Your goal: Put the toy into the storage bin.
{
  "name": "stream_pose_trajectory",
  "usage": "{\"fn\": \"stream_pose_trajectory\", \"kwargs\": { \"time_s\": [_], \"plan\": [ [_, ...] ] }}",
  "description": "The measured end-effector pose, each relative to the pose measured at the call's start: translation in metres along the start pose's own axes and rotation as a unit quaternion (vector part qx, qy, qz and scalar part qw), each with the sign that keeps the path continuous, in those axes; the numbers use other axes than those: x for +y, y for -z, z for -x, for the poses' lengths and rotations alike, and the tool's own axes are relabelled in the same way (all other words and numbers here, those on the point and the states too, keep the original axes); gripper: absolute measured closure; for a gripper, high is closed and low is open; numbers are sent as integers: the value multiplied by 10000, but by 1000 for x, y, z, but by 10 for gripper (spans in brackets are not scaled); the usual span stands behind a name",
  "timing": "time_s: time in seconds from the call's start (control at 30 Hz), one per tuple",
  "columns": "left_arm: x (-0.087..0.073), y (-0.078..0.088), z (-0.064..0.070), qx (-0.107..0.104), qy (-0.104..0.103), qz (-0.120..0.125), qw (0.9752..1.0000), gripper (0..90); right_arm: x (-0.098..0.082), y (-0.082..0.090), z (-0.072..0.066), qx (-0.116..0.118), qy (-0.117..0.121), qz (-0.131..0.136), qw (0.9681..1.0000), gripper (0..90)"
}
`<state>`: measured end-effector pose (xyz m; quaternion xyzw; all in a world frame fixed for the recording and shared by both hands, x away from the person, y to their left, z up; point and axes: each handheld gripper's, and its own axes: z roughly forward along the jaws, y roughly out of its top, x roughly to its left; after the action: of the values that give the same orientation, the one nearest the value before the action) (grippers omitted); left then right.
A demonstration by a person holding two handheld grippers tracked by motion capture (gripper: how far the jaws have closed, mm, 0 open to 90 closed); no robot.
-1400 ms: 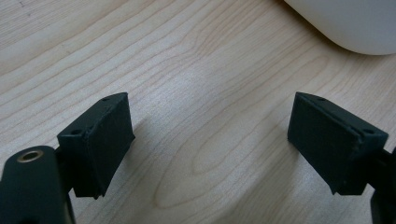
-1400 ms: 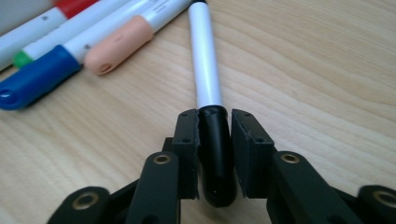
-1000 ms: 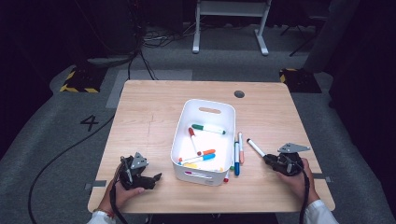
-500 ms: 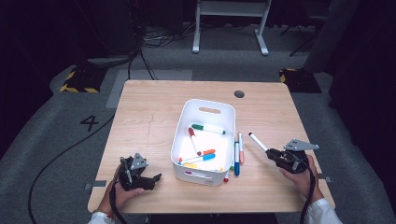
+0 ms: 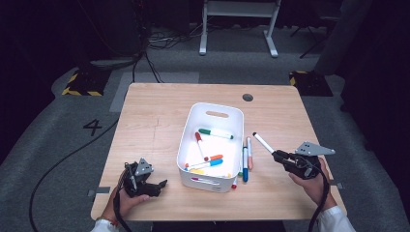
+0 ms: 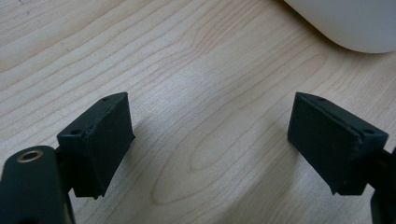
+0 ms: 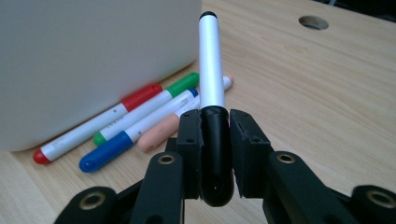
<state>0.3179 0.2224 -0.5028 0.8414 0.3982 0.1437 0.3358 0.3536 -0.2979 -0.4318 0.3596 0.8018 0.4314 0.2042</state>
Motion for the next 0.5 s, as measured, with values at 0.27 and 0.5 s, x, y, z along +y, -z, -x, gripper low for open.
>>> {"fn": "stream_pose_trajectory", "kwargs": {
  "time_s": [0.27, 0.5],
  "plan": [
    [0, 0, 0, 14, -5, 4, 10000, 141, 21, 12, -4, 54, 151, 189, 9997, 752],
    [0, -1, 0, -41, -8, -3, 10000, 141, 45, 22, -8, 205, 319, 402, 9985, 752]
  ]
}}
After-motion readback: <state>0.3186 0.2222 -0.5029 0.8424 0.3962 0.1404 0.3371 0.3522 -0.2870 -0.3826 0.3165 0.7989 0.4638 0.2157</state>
